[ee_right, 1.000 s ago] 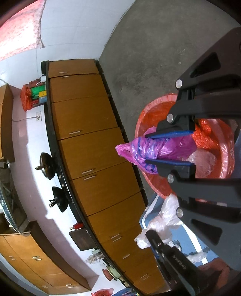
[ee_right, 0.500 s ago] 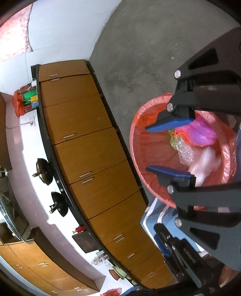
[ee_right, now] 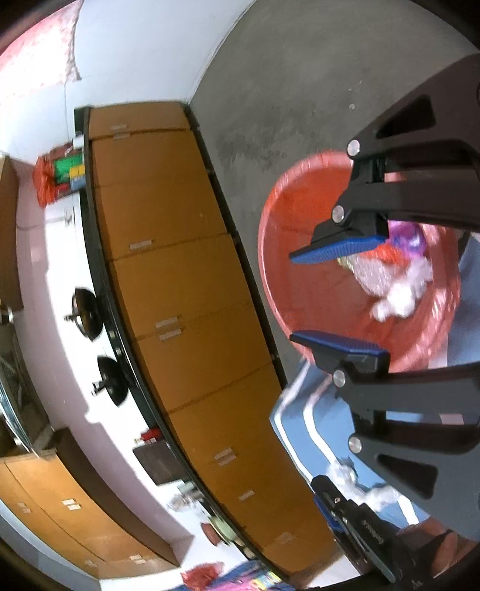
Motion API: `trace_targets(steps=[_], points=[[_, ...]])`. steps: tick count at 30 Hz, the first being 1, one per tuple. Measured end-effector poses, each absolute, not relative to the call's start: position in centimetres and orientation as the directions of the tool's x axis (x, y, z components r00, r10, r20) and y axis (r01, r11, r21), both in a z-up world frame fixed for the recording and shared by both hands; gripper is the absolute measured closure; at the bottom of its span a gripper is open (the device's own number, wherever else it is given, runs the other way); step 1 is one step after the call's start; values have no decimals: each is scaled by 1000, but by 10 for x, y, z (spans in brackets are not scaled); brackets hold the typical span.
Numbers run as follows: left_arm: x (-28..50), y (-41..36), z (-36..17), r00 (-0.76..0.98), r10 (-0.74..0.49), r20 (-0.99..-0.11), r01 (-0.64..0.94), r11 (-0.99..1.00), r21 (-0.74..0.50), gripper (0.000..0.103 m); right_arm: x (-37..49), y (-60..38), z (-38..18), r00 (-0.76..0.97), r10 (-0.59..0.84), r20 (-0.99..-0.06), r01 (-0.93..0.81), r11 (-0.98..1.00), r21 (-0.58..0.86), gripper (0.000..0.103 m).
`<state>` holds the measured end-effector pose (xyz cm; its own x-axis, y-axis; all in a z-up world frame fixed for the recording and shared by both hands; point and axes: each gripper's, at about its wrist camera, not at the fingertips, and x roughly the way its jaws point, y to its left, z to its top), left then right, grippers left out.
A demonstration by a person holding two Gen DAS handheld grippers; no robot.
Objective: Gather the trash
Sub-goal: 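Move both open tools back over the table of bags, then grasp the red bag with the left tool while the right tool grasps a clear bag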
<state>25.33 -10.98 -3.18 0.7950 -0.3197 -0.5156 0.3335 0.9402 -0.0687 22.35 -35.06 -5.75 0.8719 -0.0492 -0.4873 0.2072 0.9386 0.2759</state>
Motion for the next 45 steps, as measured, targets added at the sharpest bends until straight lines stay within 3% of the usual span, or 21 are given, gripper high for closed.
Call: trace_targets(steps=[20,28,35,36,37,39,45], points=[[175,146,-59,866,146,-478,-170,985,-7,41,284,-88,-74,747,329,-577,-253,944,210,61],[170,192,-68,854,190,-484,-241,970,-45,34,305,-22,-102,690,317,-651,-335,937,100,45],[178,203,-77,849,167,-501,-224,973,-56,32,321,-9,-124,648,278,-709,-326,943,72,46],[180,203,-78,848,159,-506,-216,975,-56,32,322,-9,-126,642,277,-715,-330,941,69,52],[182,202,-79,847,153,-510,-210,976,-56,31,322,-8,-129,635,273,-723,-335,940,60,68],[186,201,-81,844,138,-518,-196,979,-59,29,320,-9,-133,623,265,-736,-341,939,50,89],[202,191,-85,833,102,-544,-152,987,-47,27,304,-21,-127,650,289,-703,-344,936,67,93]])
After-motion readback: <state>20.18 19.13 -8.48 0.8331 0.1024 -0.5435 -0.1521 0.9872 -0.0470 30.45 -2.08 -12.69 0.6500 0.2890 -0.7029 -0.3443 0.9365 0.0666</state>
